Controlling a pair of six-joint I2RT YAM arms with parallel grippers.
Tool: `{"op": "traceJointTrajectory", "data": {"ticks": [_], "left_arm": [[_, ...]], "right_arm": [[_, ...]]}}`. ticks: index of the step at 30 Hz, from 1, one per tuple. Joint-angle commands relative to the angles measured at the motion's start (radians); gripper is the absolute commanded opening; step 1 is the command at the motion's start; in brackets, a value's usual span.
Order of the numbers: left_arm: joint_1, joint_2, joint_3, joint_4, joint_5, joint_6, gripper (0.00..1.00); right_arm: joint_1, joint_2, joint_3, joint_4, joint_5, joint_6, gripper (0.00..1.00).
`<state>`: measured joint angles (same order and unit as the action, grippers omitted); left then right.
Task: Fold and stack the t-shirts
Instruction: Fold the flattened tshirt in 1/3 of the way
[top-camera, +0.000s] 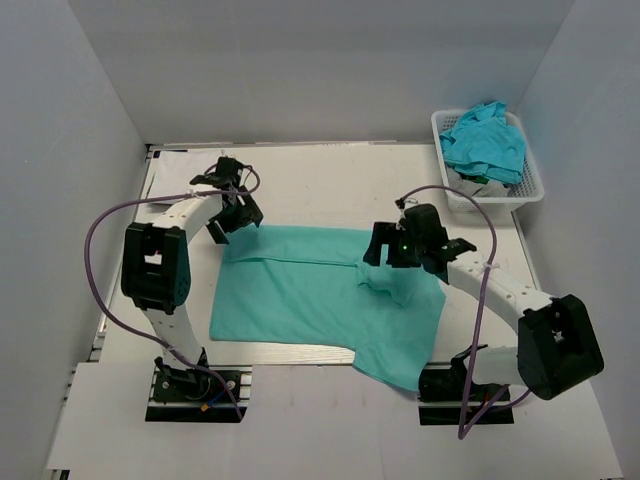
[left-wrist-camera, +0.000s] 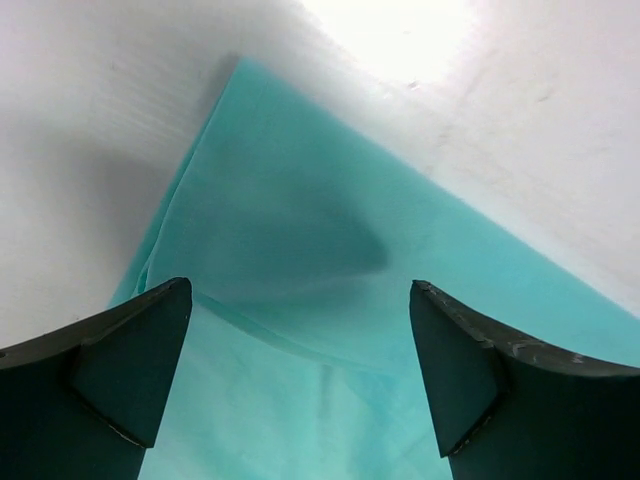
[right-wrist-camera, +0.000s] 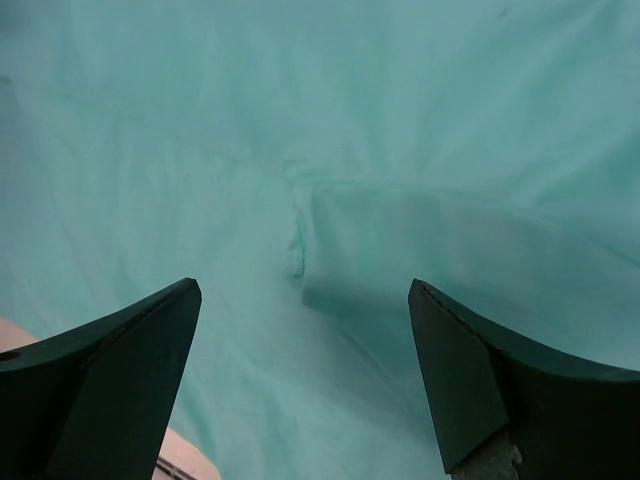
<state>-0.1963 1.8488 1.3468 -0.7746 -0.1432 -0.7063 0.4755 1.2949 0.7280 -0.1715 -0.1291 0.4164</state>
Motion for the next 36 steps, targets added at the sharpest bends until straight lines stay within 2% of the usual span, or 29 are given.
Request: {"op": "traceJointTrajectory", "data": {"ticks": [1,4,11,17,22,27,30,36], "left_arm": [[-0.009,-0.072,0.075,-0.044,-0.039,0.014,1.00],[-0.009,-0.072,0.049,-0.028,-0.030,0.024,1.00],[-0.009,0.047,0.048,-0.015,0.019,0.045,1.00],[0.000,0.141,0.078,0.012,0.031,0.054,1.00],[0.009,0.257,0.181,-0.009,0.031,0.054,1.00],[0.009,0.358,0.343,-0.055,-0.001,0.054,1.00],[0.009,0.423,0.474,-0.087,-0.012,0.065,1.00],[0.009,0.457,0.682,-0.129,-0.033,0.108,1.00]], "right_arm": [[-0.026,0.016,0.102,-0.173,0.182,0.028,0.90],[-0.052,0.041,0.093,-0.188,0.218,0.045,0.90],[-0.133,0.147,0.111,-0.195,0.272,0.082,0.90],[-0.201,0.380,0.177,-0.140,0.235,0.015,0.90],[-0.265,0.567,0.344,-0.171,0.204,-0.031,0.90],[-0.294,0.777,0.635,-0.235,0.220,-0.151,0.90],[-0.294,0.837,0.812,-0.269,0.223,-0.209,0.90],[-0.291,0.779,0.933,-0.249,0.191,-0.277,0.90]]}}
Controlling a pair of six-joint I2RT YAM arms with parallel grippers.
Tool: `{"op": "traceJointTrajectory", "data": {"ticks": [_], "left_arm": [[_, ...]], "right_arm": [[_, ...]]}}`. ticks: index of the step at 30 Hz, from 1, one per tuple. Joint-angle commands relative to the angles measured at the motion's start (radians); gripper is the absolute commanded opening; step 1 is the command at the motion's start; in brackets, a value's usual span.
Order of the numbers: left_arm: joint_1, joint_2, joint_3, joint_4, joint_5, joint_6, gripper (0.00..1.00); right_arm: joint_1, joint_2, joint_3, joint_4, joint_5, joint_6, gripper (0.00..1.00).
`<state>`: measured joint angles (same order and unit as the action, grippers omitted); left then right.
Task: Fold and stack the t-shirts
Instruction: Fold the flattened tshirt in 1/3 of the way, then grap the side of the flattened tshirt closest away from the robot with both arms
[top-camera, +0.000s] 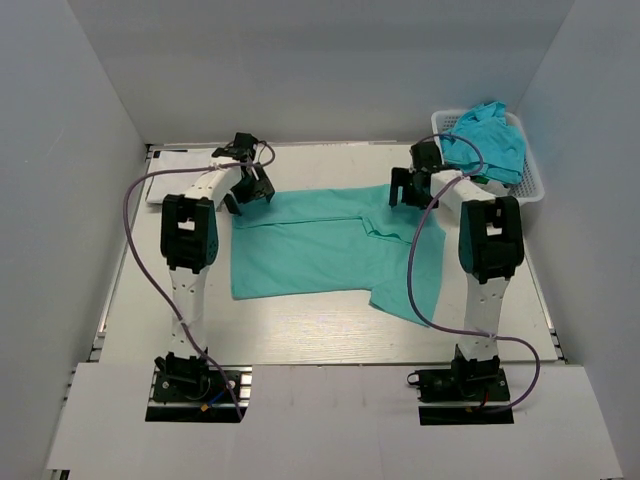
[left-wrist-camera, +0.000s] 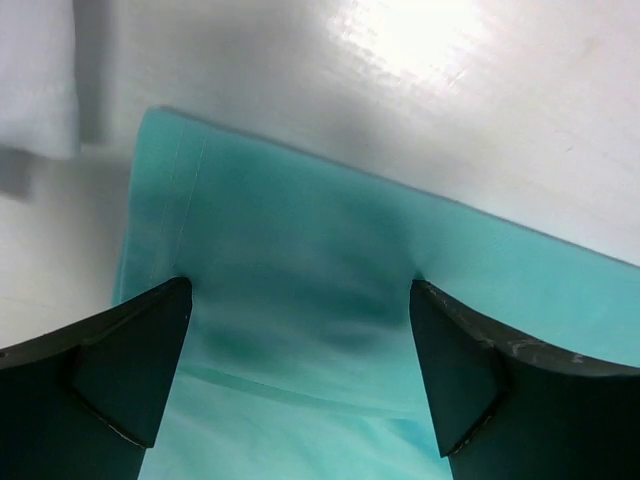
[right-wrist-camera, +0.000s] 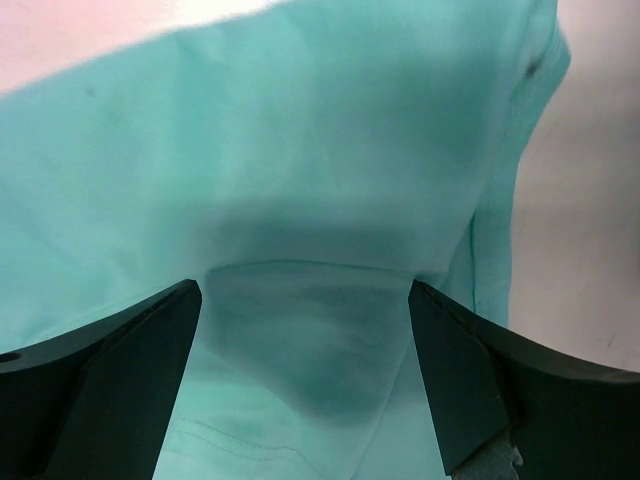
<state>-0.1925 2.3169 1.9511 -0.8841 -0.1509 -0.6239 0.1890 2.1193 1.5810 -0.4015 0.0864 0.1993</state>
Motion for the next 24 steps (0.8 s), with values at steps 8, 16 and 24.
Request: {"op": "traceJointTrajectory", "data": {"ticks": [8,16,24], "left_arm": [[-0.007,-0.298,-0.147,-0.038,-0.048,0.021,1.00],[-0.018,-0.779,-0.753,-0.116,-0.003,-0.080,1.00],[-0.018,-1.015,-1.095,0.062,0.100,-0.141,1.00]], "right_arm": [[0.003,-0.420,-0.185,0.044,-0.108,0.018,0.90],[0.007,-0.893,-0.717,0.043,-0.131,0.245,0.90],[0.009,-1.145,-0.943,-0.100,-0.149,0.318,0.90]]}}
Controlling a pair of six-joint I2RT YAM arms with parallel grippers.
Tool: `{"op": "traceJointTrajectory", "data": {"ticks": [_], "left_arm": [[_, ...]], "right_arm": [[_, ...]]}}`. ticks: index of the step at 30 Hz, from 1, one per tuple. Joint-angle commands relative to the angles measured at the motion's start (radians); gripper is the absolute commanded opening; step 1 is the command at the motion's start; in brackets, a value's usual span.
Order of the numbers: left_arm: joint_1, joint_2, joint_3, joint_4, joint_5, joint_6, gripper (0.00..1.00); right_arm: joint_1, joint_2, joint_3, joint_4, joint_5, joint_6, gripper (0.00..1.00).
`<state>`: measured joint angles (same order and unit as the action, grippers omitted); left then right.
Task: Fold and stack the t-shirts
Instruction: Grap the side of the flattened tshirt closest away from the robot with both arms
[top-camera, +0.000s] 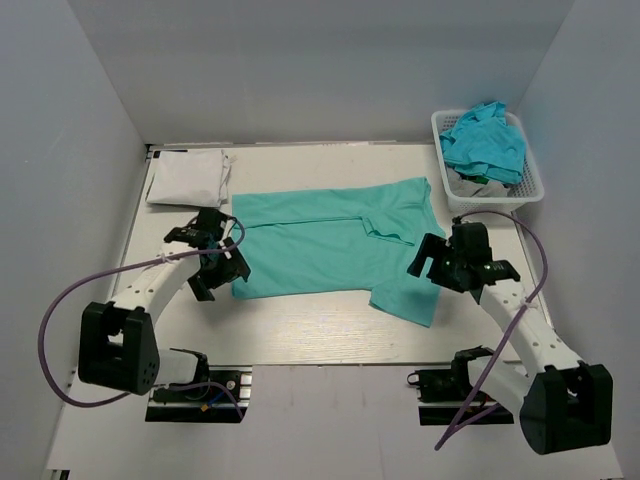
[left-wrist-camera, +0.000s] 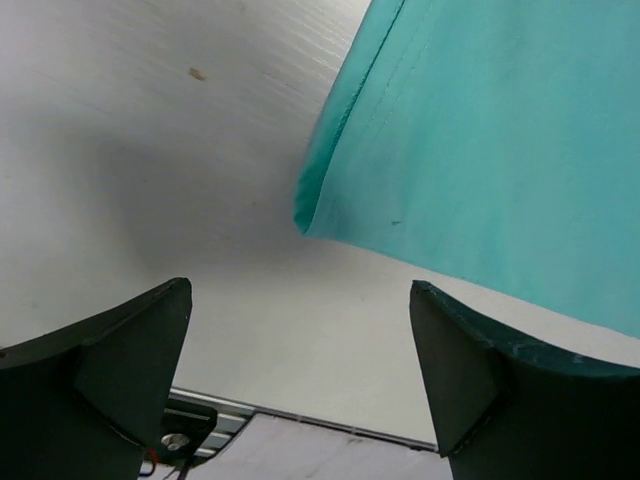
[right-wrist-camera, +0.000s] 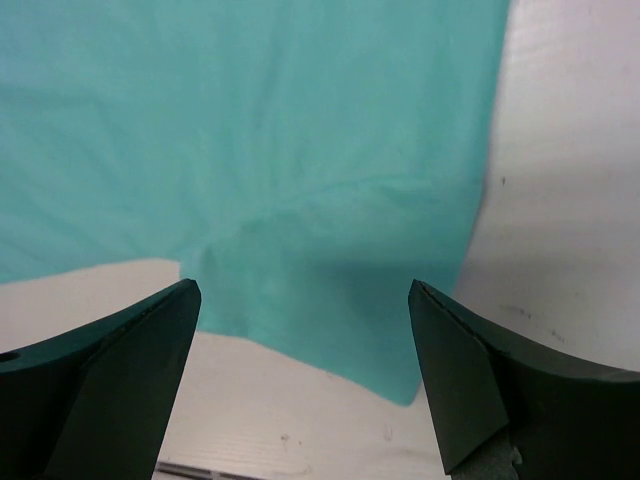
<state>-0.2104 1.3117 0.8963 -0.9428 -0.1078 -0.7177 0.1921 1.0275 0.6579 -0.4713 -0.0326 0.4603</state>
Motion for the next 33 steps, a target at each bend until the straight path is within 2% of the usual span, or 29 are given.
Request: {"op": "traceJointTrajectory", "data": {"ticks": [1,5,9,11,13,14,15,17,18,23,24,27,33], "left_arm": [[0.000,-0.009,-0.054,0.139,0.057,-0.057,1.00],[0.020,0.021,-0.108,0.263,0.077,-0.066,1.00],[0.020,0.141,-0.086,0.265,0.077,-0.066,1.00],[0.020,0.188,-0.102,0.265,0.068,-0.066,0.88],[0.020,0.189,-0.122,0.277,0.068,-0.066,0.82],[0.020,0.189,-0.146,0.286,0.068,-0.077,0.73],[0.020,0.189,-0.157,0.301,0.068,-0.077,0.71],[0.020,0.179,-0.172,0.312,0.068,-0.086,0.59],[0.020,0.179,-0.172,0.312,0.068,-0.086,0.47],[0.020,0.179,-0.172,0.300,0.059,-0.097,0.27],[0.020,0.179,-0.172,0.311,0.059,-0.097,0.18],[0.020,0.190,-0.172,0.311,0.068,-0.097,0.01],[0.011,0.178,-0.154,0.311,0.082,-0.097,0.00]], "right_arm": [[0.004,-0.061,-0.026,-0.036,-0.030,0.076,0.90],[-0.020,-0.090,-0.053,-0.038,-0.038,0.101,0.90],[0.001,-0.064,-0.029,-0.073,-0.032,0.094,0.90],[-0.002,-0.058,-0.030,-0.079,-0.018,0.094,0.90],[0.000,-0.064,-0.035,-0.098,-0.004,0.097,0.90],[0.000,-0.066,-0.038,-0.101,0.002,0.097,0.90],[0.000,-0.063,-0.038,-0.104,0.006,0.100,0.90],[-0.002,-0.061,-0.037,-0.128,-0.001,0.104,0.90],[0.003,-0.061,-0.038,-0.135,-0.006,0.112,0.90],[-0.002,-0.083,-0.098,-0.144,-0.009,0.136,0.90],[0.001,-0.080,-0.098,-0.144,-0.006,0.140,0.90],[0.001,-0.073,-0.104,-0.150,-0.004,0.144,0.90],[0.004,-0.055,-0.130,-0.191,-0.030,0.169,0.90]]}}
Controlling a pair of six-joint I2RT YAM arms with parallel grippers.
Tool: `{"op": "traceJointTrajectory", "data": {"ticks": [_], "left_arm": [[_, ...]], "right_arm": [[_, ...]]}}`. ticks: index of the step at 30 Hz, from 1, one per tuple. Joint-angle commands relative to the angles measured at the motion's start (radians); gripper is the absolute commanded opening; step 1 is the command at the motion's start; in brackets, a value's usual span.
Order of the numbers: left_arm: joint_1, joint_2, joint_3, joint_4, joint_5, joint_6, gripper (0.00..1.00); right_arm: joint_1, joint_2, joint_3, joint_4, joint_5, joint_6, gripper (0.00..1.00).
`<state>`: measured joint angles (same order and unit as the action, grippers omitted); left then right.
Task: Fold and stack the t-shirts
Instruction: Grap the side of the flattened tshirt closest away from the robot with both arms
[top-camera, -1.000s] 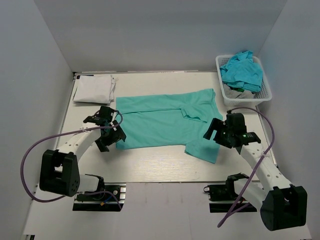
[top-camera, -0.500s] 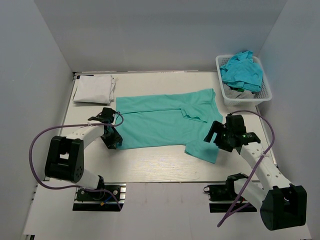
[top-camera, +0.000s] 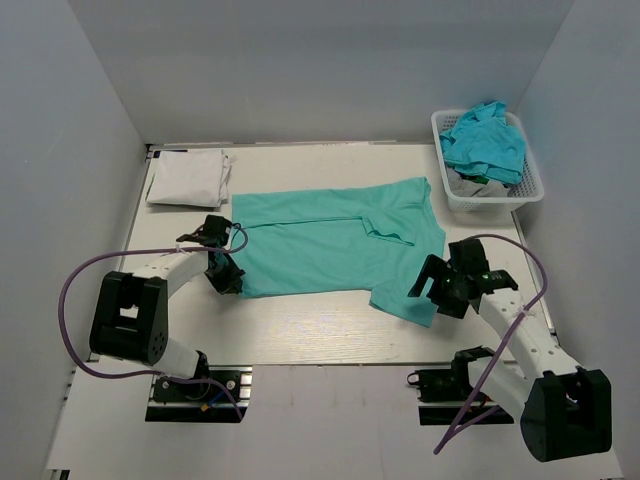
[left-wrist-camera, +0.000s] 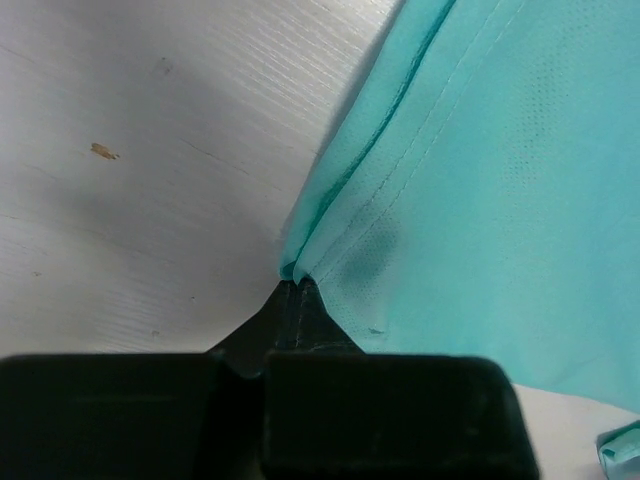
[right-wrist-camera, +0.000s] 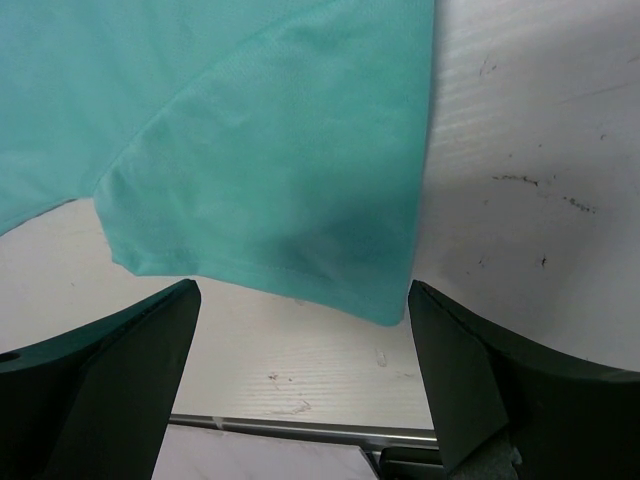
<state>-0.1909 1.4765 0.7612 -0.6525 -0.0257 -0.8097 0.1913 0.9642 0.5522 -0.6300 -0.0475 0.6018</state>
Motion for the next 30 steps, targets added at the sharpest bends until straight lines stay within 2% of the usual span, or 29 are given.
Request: {"op": "traceJointTrajectory", "data": {"ticks": [1,5,10,13,16,18,19,20,21,30], "left_arm": [[-0.008,0.004,-0.010,0.010,0.000,-0.005,0.00],[0.001,-0.005,0.003,-0.016,0.000,-0.005,0.00],[0.001,-0.028,0.012,-0.036,0.000,-0.005,0.00],[0.001,-0.038,0.012,-0.036,0.000,-0.005,0.00],[0.001,-0.038,0.012,-0.036,0.000,-0.005,0.00],[0.001,-0.038,0.021,-0.047,0.000,-0.005,0.00],[0.001,-0.038,0.021,-0.047,0.000,-0.005,0.00],[0.001,-0.038,0.030,-0.047,0.000,-0.005,0.00],[0.001,-0.038,0.030,-0.056,0.000,-0.005,0.00],[0.001,-0.047,0.098,-0.091,0.026,-0.005,0.00]], "right_arm": [[0.004,0.010,-0.032,-0.028,-0.026,0.032,0.90],[0.004,0.059,-0.057,-0.002,-0.092,0.038,0.87],[0.011,0.088,-0.080,-0.046,-0.091,0.033,0.85],[0.011,0.119,-0.097,-0.005,-0.094,0.035,0.81],[0.011,0.136,-0.092,0.045,-0.074,0.062,0.73],[0.011,0.151,-0.086,0.072,-0.045,0.067,0.55],[0.007,0.160,-0.080,0.078,-0.037,0.067,0.40],[0.007,0.163,-0.063,0.094,-0.034,0.067,0.07],[0.010,0.182,-0.057,0.096,-0.034,0.066,0.00],[0.007,0.180,0.089,0.029,-0.051,0.027,0.00]]}}
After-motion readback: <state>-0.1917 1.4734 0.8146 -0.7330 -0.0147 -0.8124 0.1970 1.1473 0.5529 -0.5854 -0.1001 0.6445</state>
